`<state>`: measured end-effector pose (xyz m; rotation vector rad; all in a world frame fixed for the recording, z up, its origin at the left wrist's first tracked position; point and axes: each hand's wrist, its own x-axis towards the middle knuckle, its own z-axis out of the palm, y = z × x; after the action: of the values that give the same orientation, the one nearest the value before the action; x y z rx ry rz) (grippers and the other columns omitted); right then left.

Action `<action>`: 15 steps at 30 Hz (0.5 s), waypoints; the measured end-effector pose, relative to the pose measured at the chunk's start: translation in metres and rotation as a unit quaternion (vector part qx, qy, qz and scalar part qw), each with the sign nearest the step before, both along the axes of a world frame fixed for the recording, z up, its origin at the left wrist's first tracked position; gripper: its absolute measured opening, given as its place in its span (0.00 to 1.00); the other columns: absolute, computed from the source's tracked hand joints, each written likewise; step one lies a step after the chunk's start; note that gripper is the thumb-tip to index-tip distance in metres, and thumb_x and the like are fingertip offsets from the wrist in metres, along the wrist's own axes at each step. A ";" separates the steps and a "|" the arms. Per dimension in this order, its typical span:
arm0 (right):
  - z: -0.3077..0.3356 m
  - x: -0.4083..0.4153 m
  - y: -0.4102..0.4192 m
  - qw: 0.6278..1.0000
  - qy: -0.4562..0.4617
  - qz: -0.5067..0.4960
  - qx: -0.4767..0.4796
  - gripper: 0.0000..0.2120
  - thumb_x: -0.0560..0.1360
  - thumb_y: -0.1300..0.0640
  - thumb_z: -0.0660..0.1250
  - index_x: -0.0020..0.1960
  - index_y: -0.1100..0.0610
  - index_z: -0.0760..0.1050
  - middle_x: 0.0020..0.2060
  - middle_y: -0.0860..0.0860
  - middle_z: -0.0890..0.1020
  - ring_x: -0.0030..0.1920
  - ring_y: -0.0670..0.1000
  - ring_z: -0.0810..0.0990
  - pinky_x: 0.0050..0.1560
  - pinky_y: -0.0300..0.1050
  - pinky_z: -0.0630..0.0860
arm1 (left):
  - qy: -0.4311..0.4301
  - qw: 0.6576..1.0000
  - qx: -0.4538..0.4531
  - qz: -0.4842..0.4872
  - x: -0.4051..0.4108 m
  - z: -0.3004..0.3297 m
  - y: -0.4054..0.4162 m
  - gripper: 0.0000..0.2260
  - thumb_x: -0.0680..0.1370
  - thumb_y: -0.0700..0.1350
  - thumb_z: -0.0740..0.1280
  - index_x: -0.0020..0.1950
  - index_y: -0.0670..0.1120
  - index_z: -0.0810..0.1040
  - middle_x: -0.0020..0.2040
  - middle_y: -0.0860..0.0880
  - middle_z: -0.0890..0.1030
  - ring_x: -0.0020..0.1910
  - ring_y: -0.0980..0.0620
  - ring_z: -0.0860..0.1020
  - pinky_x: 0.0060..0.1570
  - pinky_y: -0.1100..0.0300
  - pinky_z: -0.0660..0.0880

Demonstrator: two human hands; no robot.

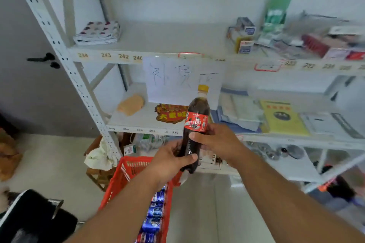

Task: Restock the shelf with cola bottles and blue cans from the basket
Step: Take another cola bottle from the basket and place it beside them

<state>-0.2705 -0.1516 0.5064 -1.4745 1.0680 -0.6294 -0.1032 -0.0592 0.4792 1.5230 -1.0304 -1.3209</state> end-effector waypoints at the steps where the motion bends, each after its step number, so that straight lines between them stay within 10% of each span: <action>1: 0.004 -0.018 0.000 1.000 -0.003 -0.016 -0.003 0.14 0.72 0.52 0.80 0.57 0.50 0.86 0.48 0.47 0.90 0.51 0.47 0.89 0.56 0.48 0.85 | -0.005 1.000 -0.006 -0.019 -0.014 0.003 -0.006 0.14 0.77 0.39 0.77 0.61 0.47 0.83 0.52 0.49 0.89 0.51 0.51 0.88 0.51 0.57 0.84; 10: 0.029 -0.207 0.019 0.988 0.017 -0.142 -0.059 0.06 0.74 0.53 0.79 0.49 0.45 0.85 0.37 0.41 0.88 0.37 0.37 0.85 0.37 0.30 0.77 | -0.041 0.980 -0.035 -0.191 -0.181 0.016 -0.049 0.17 0.76 0.43 0.78 0.63 0.52 0.82 0.54 0.49 0.88 0.52 0.46 0.87 0.52 0.49 0.83; 15: 0.031 -0.306 0.044 0.972 0.027 -0.222 -0.071 0.10 0.74 0.52 0.79 0.54 0.48 0.87 0.46 0.45 0.90 0.49 0.45 0.88 0.56 0.46 0.84 | -0.033 0.965 -0.039 -0.256 -0.283 0.015 -0.057 0.18 0.76 0.42 0.78 0.65 0.52 0.81 0.55 0.53 0.88 0.53 0.49 0.87 0.55 0.51 0.83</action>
<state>-0.5767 -0.1071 0.5370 -1.3869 1.4378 -1.0009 -0.3864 -0.1167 0.4943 1.2912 -1.5727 -1.5577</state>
